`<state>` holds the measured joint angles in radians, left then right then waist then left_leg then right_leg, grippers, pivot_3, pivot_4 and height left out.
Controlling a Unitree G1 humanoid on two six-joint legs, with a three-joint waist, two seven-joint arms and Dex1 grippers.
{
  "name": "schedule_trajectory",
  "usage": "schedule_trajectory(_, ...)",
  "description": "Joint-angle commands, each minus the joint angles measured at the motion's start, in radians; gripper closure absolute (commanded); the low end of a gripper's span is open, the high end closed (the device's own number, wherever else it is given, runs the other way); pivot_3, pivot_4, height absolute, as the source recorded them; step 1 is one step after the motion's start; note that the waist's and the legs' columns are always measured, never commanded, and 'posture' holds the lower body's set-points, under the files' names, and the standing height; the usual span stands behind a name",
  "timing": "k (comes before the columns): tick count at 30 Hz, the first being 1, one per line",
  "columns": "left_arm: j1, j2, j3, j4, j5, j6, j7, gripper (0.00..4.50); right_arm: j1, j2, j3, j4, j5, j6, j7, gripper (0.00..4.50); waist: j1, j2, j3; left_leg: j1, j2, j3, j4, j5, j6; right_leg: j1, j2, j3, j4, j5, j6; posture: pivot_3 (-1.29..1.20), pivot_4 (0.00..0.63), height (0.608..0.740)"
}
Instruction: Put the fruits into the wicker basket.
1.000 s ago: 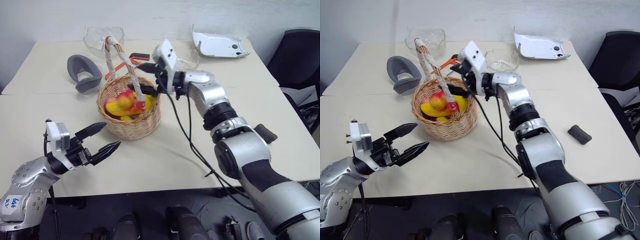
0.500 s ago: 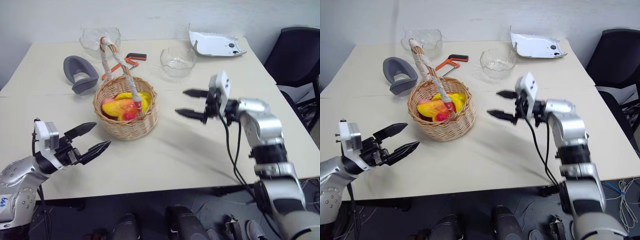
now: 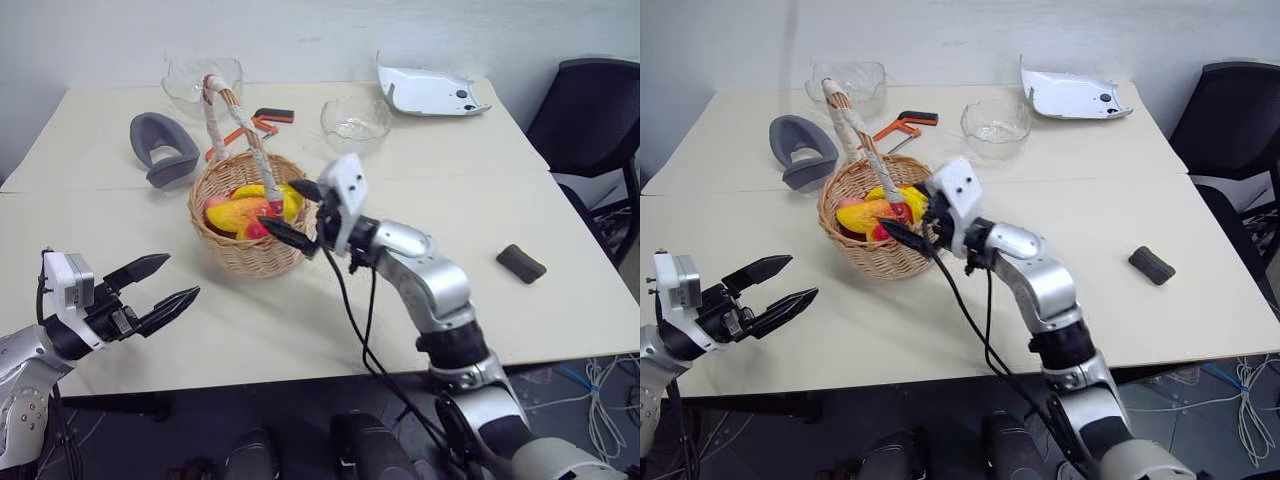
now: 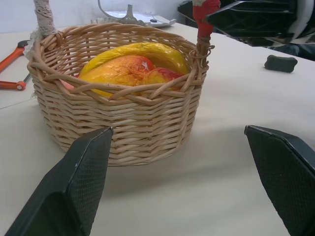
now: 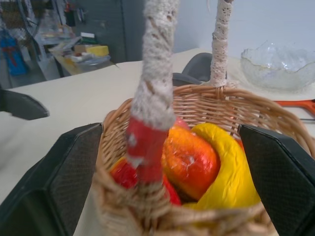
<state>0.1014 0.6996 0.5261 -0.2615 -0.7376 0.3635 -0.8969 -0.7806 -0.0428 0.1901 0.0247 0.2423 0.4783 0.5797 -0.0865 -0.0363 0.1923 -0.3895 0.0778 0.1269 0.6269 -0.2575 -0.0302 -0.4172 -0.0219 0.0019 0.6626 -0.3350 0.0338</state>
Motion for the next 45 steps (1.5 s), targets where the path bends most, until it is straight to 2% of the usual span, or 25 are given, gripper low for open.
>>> schedule_trajectory(1,0.007,-0.005,0.01,-0.026,0.004,-0.019,0.004,0.0,-0.036,0.035,0.015,0.051,-0.027,-0.051,-0.027,0.19,0.0,0.0,0.0,0.0,0.0,0.0,0.0,0.0,0.0,0.0,0.0,0.0,0.0,0.0,0.0,0.0,0.15,0.74)
schedule_trajectory(6,0.003,-0.018,0.0,-0.04,0.005,-0.025,0.006,0.0,-0.035,0.036,0.014,0.063,-0.029,-0.084,-0.008,1.51,0.0,0.0,0.0,-0.001,0.0,0.0,0.0,-0.002,0.002,0.0,-0.001,0.0,-0.001,0.0,0.0,0.0,0.15,0.74)
schedule_trajectory(14,-0.057,-0.026,-0.048,0.013,0.023,-0.053,-0.012,0.0,0.062,-0.058,-0.063,-0.093,0.04,-0.131,0.053,4.3,0.004,0.0,0.0,-0.001,0.0,0.0,0.0,-0.002,0.003,0.0,-0.001,-0.001,0.0,0.0,0.0,0.0,0.15,0.74)
schedule_trajectory(22,-0.193,-0.061,-0.159,0.11,0.058,-0.075,-0.038,0.0,0.197,-0.158,-0.251,-0.319,0.118,-0.172,0.004,4.33,0.006,0.0,0.0,-0.001,0.0,-0.001,0.0,-0.001,0.002,0.0,0.0,-0.001,0.0,0.0,0.001,0.0,0.15,0.74)
schedule_trajectory(26,-0.275,-0.065,-0.193,0.164,0.071,-0.079,-0.054,0.0,0.241,-0.265,-0.337,-0.348,0.121,-0.175,0.007,4.33,0.009,0.0,0.0,-0.002,0.0,0.0,0.002,-0.001,0.003,0.0,0.0,0.0,-0.001,0.001,0.002,0.0,0.15,0.74)
schedule_trajectory(34,-0.346,-0.07,-0.236,0.206,0.088,-0.079,-0.082,0.0,0.278,-0.482,-0.467,-0.097,0.143,-0.246,0.135,4.33,0.002,0.0,0.0,0.0,-0.001,0.002,0.001,-0.001,0.004,0.001,0.001,0.002,-0.001,0.001,0.003,0.0,0.15,0.74)
schedule_trajectory(39,-0.356,-0.067,-0.241,0.213,0.093,-0.082,-0.086,0.0,0.242,-0.505,-0.502,0.071,0.203,-0.234,0.18,4.33,0.002,0.0,0.0,0.002,0.001,0.003,0.001,0.0,0.002,0.001,0.004,0.004,-0.001,0.001,0.003,0.0,0.15,0.74)
schedule_trajectory(41,-0.352,-0.064,-0.235,0.201,0.087,-0.076,-0.084,0.0,0.236,-0.513,-0.508,0.104,0.226,-0.219,0.202,3.59,0.003,0.0,0.0,0.002,0.002,0.003,0.002,0.0,0.001,0.001,0.005,0.005,0.0,0.001,0.003,0.0,0.15,0.74)
schedule_trajectory(42,-0.345,-0.062,-0.229,0.193,0.081,-0.069,-0.082,0.0,0.24,-0.521,-0.507,0.111,0.218,-0.233,0.209,3.36,0.004,0.0,0.0,0.002,0.002,0.003,0.002,0.001,0.0,0.001,0.006,0.005,-0.001,0.001,0.003,0.0,0.15,0.74)
schedule_trajectory(45,-0.307,-0.049,-0.22,0.168,0.074,-0.053,-0.09,0.0,0.274,-0.55,-0.517,0.06,0.228,-0.214,0.22,2.31,0.006,0.0,0.0,0.002,0.002,0.003,0.002,0.001,-0.001,0.001,0.006,0.005,-0.001,0.001,0.003,0.0,0.15,0.74)
